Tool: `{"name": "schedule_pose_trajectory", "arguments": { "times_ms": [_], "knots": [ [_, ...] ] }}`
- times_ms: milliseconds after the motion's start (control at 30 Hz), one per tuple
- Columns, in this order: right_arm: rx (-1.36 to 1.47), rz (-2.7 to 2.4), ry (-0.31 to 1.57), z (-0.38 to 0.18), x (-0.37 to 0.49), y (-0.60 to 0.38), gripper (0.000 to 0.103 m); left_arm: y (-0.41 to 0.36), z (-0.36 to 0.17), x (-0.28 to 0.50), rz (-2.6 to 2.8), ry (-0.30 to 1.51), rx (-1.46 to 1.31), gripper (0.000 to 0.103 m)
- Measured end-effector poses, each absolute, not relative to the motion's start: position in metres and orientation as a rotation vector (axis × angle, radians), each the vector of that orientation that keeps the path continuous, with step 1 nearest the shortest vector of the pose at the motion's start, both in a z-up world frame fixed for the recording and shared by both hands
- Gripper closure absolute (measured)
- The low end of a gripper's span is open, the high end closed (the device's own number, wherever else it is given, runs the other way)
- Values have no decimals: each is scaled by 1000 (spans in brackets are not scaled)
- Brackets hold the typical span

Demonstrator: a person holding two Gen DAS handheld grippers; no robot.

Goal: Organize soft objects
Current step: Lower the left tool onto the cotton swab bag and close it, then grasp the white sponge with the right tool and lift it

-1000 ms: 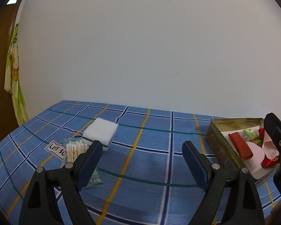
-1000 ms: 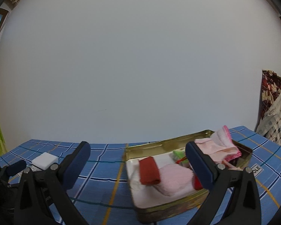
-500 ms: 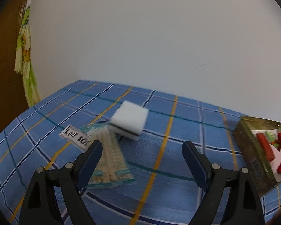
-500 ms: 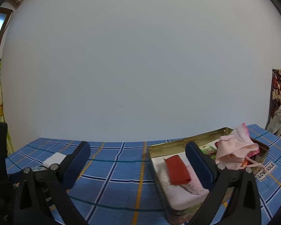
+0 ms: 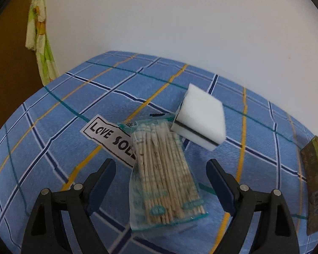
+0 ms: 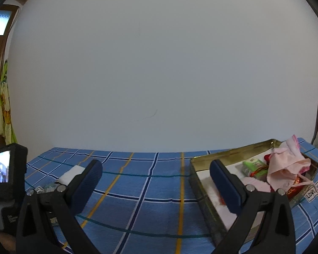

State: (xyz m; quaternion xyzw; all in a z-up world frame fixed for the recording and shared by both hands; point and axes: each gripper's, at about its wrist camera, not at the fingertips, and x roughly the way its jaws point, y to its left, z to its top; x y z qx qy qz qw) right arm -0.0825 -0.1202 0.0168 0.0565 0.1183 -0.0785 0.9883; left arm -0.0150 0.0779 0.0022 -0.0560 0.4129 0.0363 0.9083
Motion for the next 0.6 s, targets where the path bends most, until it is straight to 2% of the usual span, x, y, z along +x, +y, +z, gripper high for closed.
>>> {"name": "schedule_pose_trajectory", "arguments": {
  "times_ms": [267,300,333,433,600],
  "knots": [
    [135,-139,269,12,-67,-118,0,104,-5,5,-50,907,-47,15],
    [130,-136,274,12,-66,-116,0,108,-5,8,-62,906,-43,20],
    [128,-133,277,11,-64,-115,0,114,-4,10,-71,900,-38,33],
    [127,-124,291,10,-58,-112,0,139,-2,13,-71,881,-75,52],
    [124,-105,321,7,-41,-100,0,144,0,15,-87,873,-82,57]
  ]
}}
